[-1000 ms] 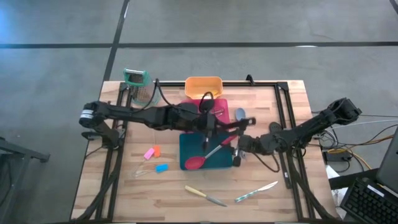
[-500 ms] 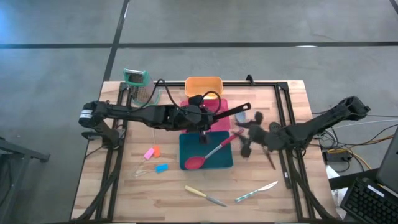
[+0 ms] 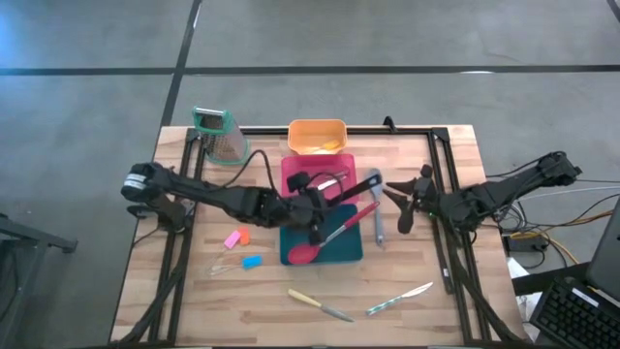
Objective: Pick & Place Kitchen Items
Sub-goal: Put the black spoon into the blue bin
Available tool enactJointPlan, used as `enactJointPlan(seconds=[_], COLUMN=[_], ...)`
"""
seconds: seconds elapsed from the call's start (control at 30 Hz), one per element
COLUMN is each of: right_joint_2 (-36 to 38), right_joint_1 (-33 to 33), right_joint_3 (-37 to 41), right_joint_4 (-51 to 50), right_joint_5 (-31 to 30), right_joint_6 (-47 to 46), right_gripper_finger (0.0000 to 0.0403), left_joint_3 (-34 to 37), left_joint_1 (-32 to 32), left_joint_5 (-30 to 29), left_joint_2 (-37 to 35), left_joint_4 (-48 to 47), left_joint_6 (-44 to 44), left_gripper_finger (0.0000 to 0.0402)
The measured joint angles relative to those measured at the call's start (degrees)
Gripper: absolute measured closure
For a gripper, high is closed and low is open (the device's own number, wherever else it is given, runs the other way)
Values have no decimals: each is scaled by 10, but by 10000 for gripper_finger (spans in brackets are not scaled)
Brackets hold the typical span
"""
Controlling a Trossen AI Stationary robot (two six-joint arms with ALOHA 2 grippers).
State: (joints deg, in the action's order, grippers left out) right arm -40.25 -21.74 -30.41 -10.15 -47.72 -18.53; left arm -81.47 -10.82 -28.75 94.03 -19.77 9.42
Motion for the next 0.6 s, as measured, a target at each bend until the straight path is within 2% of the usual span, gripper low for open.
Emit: enactJointPlan(seconds=[0.27,0.6], right_joint_2=[-13,-27], right_joint_1=[0,0], right_joint_3=[20,19], right_joint_4=[1,6], right_joint_5=[2,1], right_joint_6=[-9,-10], right_gripper_finger=[347,363], left_joint_3=[83,114], left_joint_1=[-3,-3], left_joint_5=[6,18], left_joint_2=[2,7], left_joint_4=[93,103], left_joint_6=[54,97], left_gripper_finger=[328,328])
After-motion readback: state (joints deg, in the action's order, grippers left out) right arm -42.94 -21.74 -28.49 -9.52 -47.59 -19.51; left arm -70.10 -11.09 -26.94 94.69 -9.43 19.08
